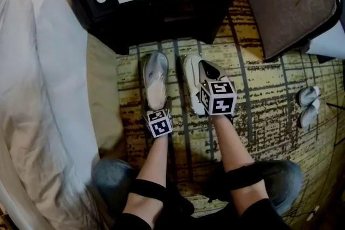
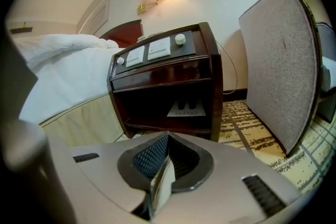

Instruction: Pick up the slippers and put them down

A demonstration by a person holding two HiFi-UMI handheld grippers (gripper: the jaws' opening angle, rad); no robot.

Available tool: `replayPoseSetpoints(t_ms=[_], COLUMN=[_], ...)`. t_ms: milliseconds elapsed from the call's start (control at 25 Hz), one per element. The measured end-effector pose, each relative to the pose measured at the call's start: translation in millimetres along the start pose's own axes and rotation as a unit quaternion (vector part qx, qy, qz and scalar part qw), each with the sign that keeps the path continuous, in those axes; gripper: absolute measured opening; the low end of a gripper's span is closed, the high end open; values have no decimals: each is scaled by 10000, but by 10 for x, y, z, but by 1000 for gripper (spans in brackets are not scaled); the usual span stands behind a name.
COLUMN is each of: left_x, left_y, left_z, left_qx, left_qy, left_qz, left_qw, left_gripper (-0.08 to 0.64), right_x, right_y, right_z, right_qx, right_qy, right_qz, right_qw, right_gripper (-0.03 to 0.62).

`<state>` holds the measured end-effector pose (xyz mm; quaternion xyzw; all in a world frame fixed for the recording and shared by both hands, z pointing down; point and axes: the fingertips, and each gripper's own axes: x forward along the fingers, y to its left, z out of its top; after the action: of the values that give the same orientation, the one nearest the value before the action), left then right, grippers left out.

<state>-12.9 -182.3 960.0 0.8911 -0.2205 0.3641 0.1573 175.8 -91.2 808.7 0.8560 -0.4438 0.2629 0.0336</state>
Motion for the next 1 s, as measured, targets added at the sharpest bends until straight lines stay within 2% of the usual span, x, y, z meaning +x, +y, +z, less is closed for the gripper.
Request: replayPoseSetpoints(t_ms=[200,400,480,600,840,1000], left_x=[154,201,210,164,63,-215], left_y=[22,54,93,131,168,205], left_z=[-130,-361,-504,-599,-543,-347], left_qx=[-62,47,41,33,169,218], left_qy=[117,371,516,633,591,547], left_qz=[4,27,113,176,344,517], left_qw=[9999,9993,9986,9978,9975,9969], left_gripper=[410,429,491,534,538,537], right_x=[-4,34,34,22,39,-41], right_y=[-72,-10,13,32,36,133], right_z=[-110,-156,-169,-194,-198,-114], right_qx=[33,-14,-37,-35,54,139], right_qy=[100,132,146,164,154,288], right_qz=[-57,15,34,48,71,184], right_qw=[9999,9999,9999,9998,9998,9993], right_gripper=[6,6,6,6,6,6])
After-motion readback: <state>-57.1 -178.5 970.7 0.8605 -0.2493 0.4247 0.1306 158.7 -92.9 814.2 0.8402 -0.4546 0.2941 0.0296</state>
